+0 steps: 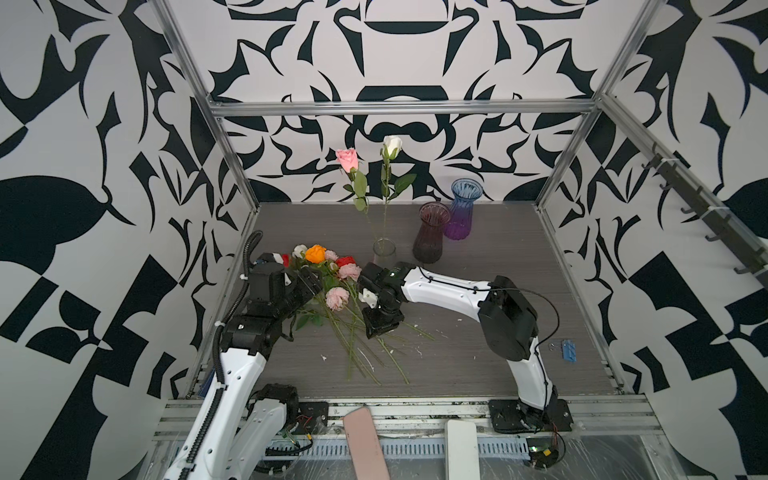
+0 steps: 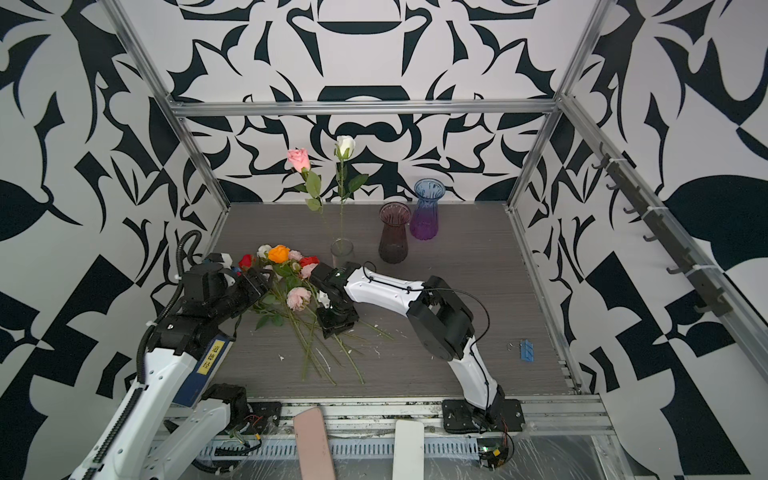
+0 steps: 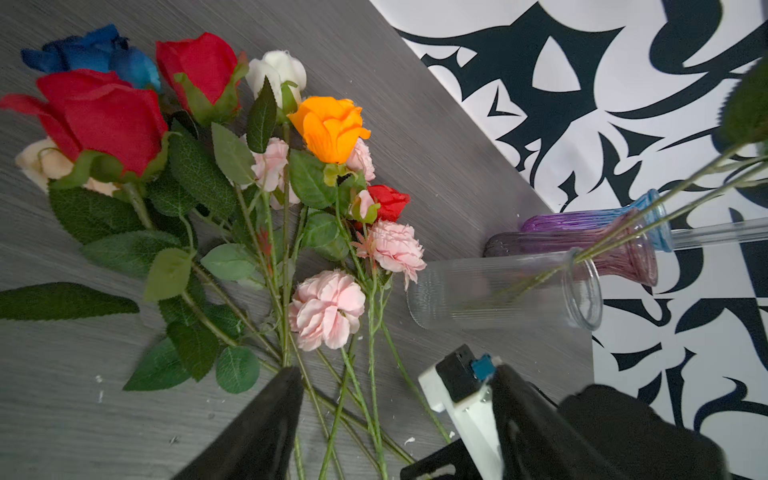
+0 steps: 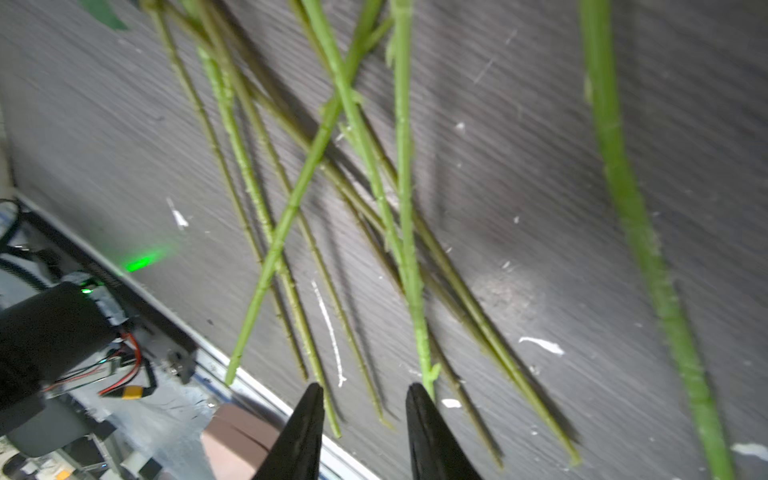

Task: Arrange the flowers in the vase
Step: 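Move the left gripper back to the rose bunch while the right gripper reaches the stems, then close the right gripper on the rose stems near their cut ends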

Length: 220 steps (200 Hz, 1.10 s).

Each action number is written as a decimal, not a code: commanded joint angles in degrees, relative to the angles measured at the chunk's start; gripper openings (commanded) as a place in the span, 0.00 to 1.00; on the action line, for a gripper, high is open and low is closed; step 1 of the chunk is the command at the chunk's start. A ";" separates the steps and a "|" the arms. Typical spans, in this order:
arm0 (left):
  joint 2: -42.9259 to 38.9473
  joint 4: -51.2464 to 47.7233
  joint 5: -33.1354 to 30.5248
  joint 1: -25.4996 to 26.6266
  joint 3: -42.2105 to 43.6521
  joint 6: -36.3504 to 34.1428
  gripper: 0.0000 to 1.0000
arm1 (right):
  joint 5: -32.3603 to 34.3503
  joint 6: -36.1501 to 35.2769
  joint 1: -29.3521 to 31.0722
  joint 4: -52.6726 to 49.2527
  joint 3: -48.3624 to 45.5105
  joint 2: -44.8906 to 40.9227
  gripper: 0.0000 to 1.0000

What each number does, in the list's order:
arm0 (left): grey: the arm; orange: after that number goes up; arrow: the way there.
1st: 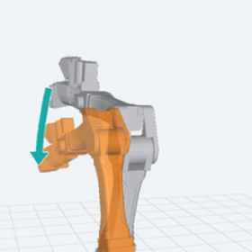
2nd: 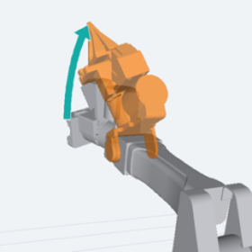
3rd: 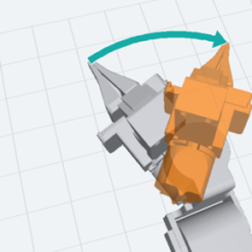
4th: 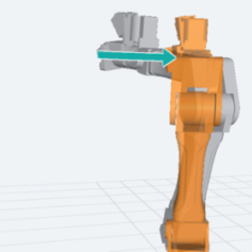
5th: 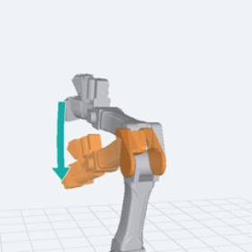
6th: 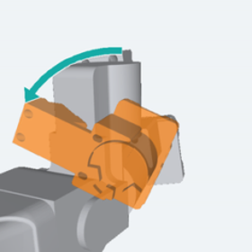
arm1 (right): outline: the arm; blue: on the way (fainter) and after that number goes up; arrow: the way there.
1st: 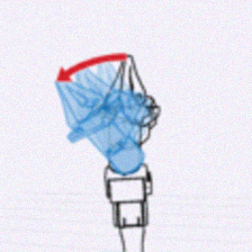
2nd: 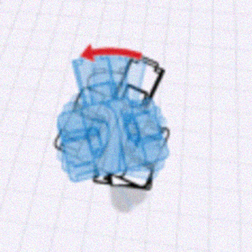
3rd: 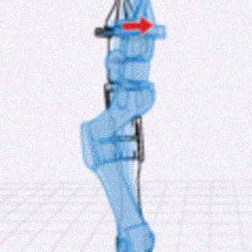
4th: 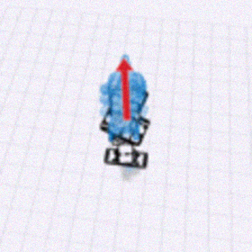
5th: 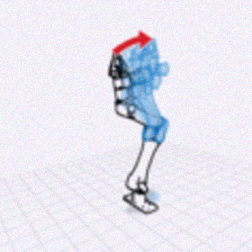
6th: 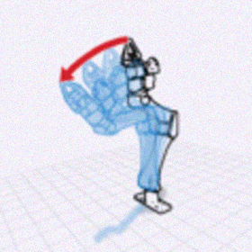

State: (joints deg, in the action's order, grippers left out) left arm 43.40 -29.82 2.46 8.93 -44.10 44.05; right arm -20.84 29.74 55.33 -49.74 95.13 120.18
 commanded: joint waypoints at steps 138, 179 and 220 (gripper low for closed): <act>0.95 1.99 4.55 -0.47 1.73 0.02 0.78 | 2.50 2.34 2.57 1.41 -10.85 -5.28 0.33; 0.96 3.49 4.33 -0.41 2.93 1.34 0.78 | 4.34 1.73 2.83 0.93 -11.13 -3.95 0.32; 3.20 5.79 4.99 -0.39 2.99 2.42 0.78 | 7.67 1.22 3.42 1.63 -11.35 -2.73 0.32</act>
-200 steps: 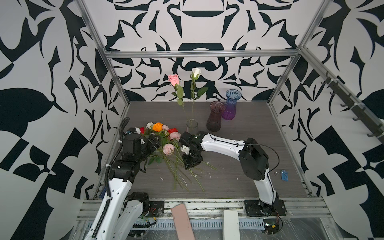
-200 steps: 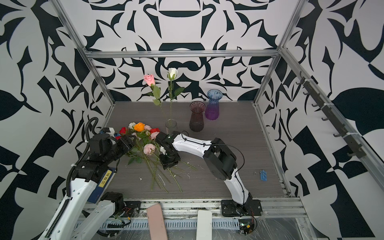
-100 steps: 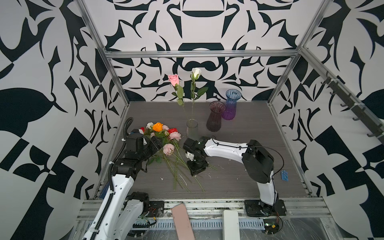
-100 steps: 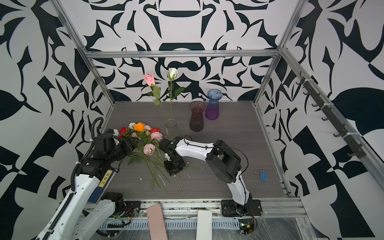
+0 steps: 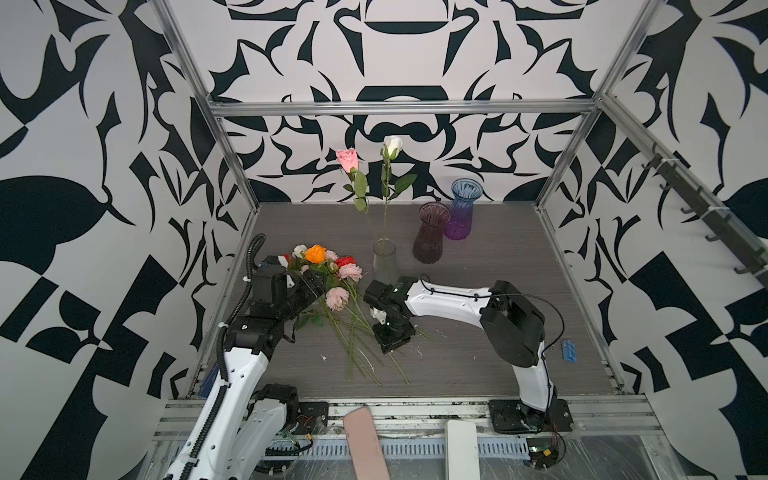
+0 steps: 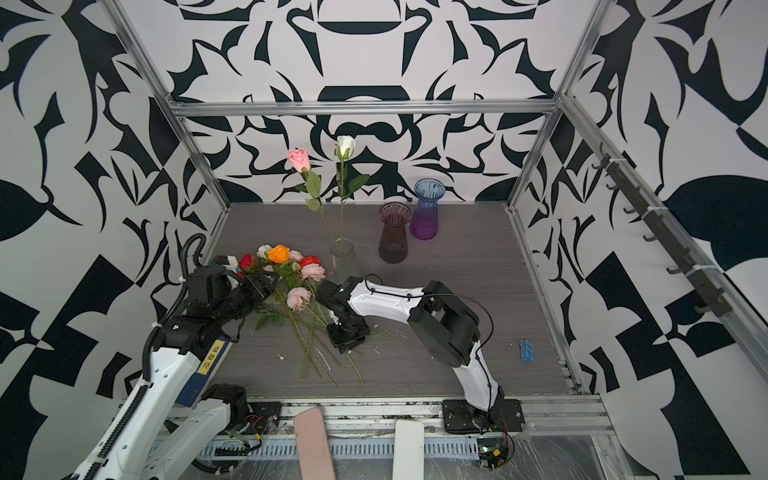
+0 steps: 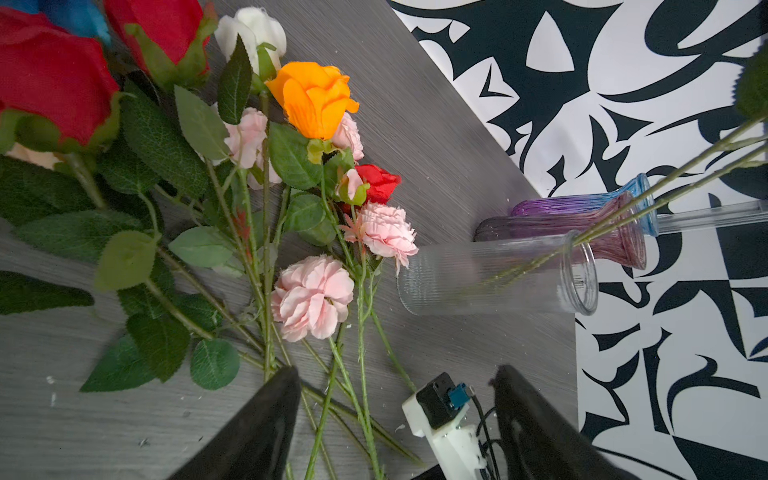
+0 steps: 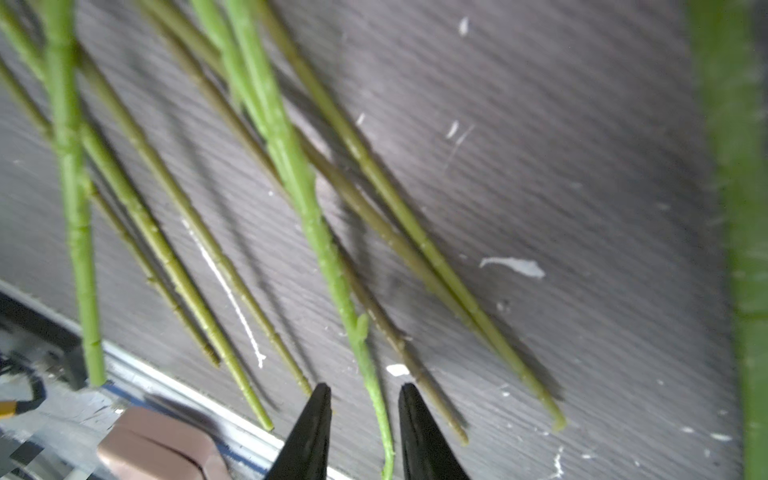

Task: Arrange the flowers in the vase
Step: 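Close the right gripper on the rose stems near their cut ends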

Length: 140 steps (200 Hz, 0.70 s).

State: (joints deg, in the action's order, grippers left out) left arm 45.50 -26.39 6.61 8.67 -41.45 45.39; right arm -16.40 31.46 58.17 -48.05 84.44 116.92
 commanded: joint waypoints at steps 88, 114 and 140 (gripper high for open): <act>3.16 3.95 1.43 -0.18 0.32 0.58 0.78 | 4.88 -1.23 0.84 -0.35 1.42 1.82 0.21; 3.76 4.05 1.47 -0.14 0.20 0.32 0.78 | 5.27 -1.31 0.87 -0.72 2.24 1.73 0.15; 4.24 4.33 1.60 -0.19 0.01 0.05 0.78 | 6.23 -2.39 0.95 -2.15 4.06 1.38 0.12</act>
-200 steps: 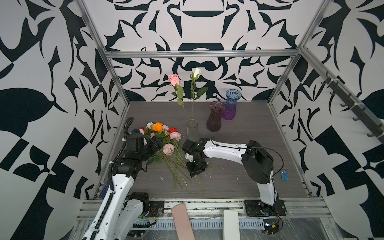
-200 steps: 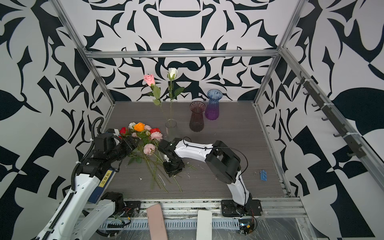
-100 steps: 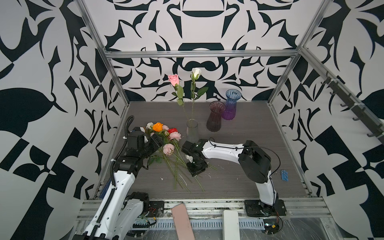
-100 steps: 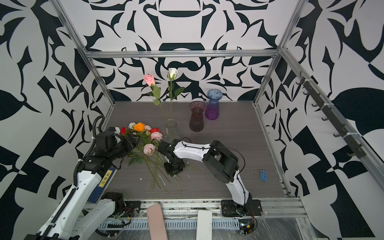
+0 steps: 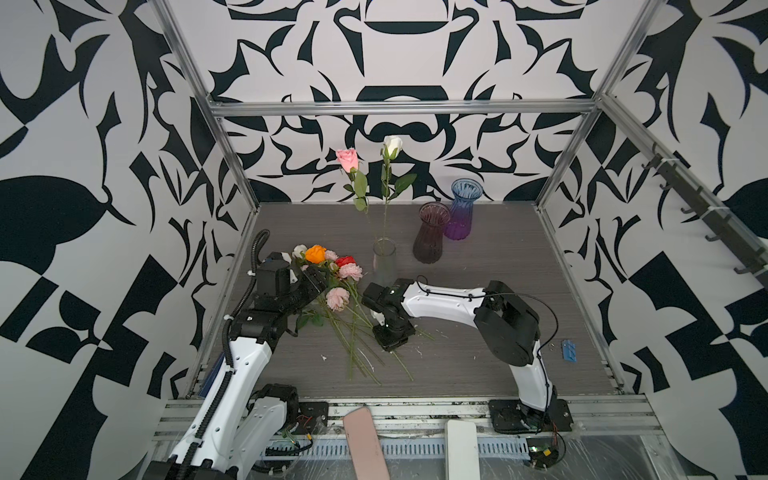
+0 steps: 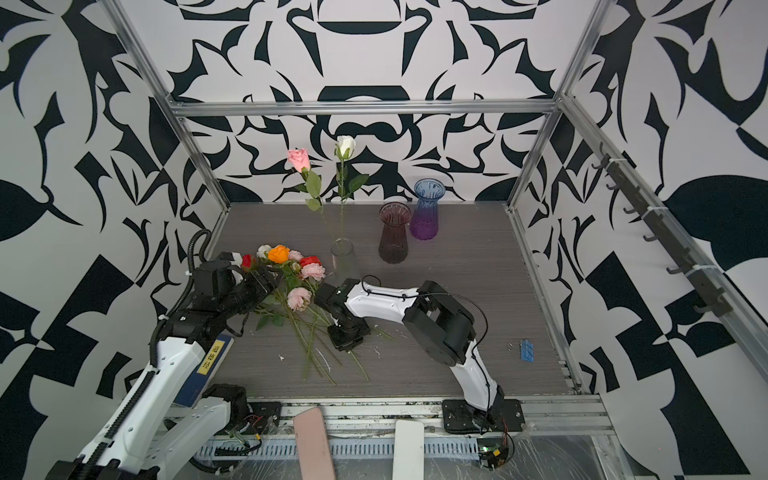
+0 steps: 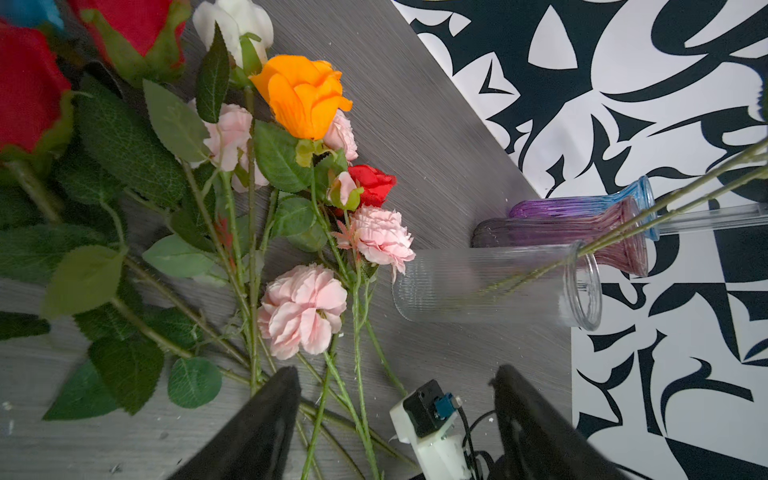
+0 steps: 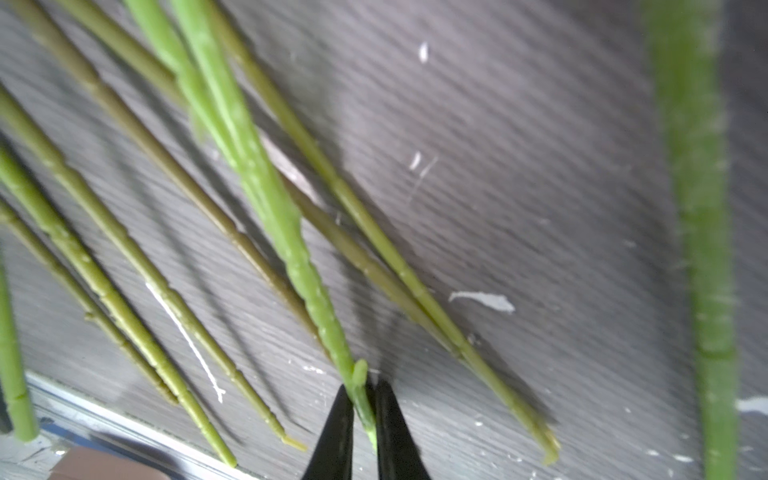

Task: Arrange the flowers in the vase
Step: 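Close the right gripper on the rose stems near their cut ends, then grasp a pink rose spray below its blooms with the left gripper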

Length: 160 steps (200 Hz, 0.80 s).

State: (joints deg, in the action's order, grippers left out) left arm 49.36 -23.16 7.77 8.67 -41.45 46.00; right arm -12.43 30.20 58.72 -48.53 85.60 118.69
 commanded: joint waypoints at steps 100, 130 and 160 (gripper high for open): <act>2.63 3.02 1.81 -0.23 0.05 0.14 0.78 | 5.75 -2.40 0.41 -3.15 7.16 -4.98 0.03; 3.69 3.90 2.59 -0.31 0.04 1.14 0.78 | 5.83 -3.25 0.43 -3.10 9.53 -6.74 0.02; 4.70 5.13 3.57 -0.23 0.04 1.98 0.77 | 6.27 -3.56 0.43 -2.88 10.55 -9.01 0.02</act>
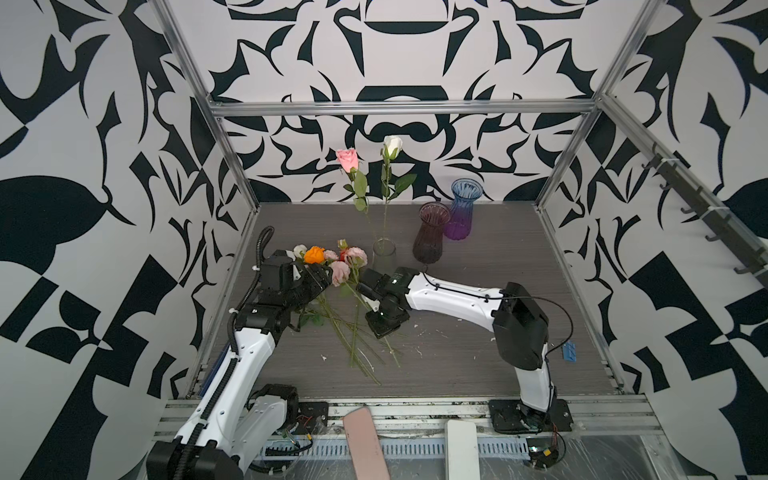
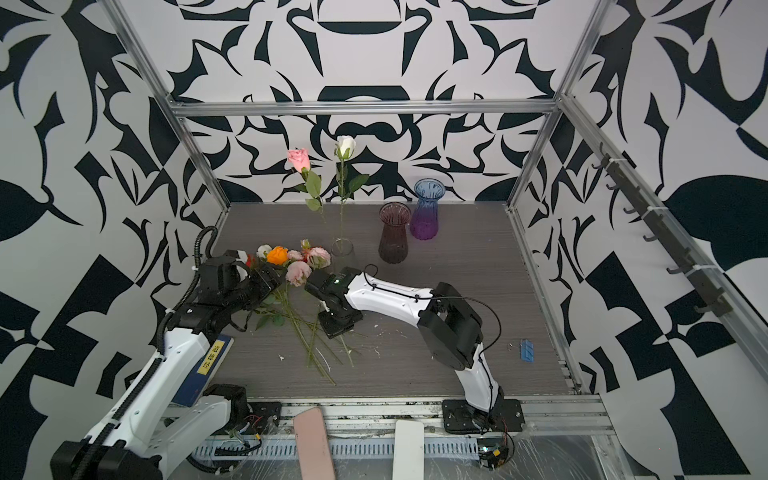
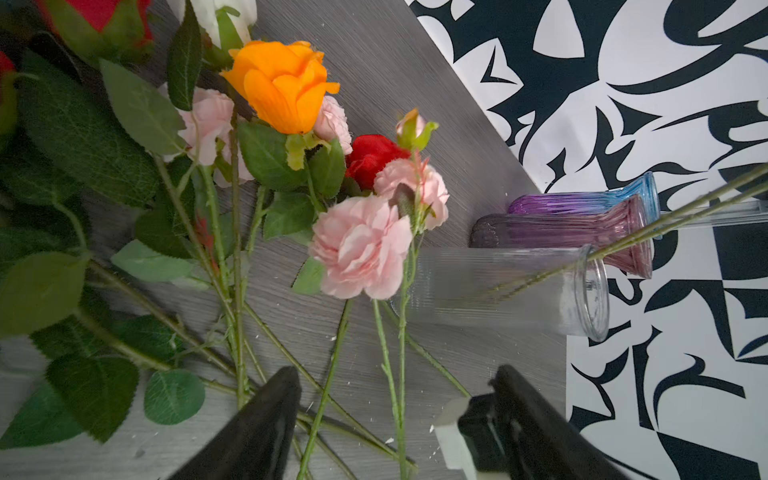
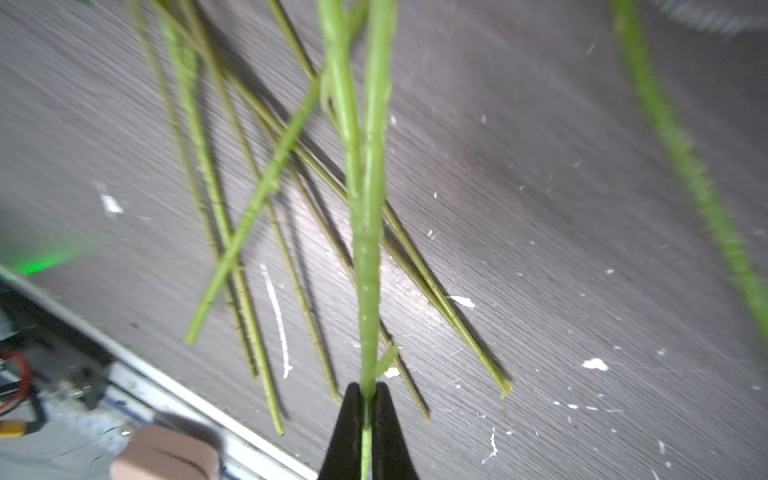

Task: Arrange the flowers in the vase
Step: 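Grasp a pink rose spray below its blooms with the left gripper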

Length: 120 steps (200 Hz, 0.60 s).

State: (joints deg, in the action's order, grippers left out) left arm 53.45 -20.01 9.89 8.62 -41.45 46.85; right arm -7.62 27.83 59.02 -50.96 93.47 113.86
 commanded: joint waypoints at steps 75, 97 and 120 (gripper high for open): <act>1.95 4.44 5.95 -0.19 -0.50 1.62 0.77 | 0.62 -1.12 0.13 0.33 3.01 -7.75 0.02; 2.78 5.54 8.30 -0.19 -0.60 2.10 0.77 | -0.02 -0.96 0.10 0.51 2.94 -8.37 0.01; 3.46 6.65 9.89 -0.19 -0.48 2.75 0.76 | -0.67 -0.94 0.12 0.29 3.79 -8.39 0.01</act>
State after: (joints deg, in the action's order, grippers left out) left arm 56.27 -15.70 16.60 8.62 -41.45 48.49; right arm -7.66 27.20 59.02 -50.92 94.67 107.94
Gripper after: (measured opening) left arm 0.764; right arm 0.066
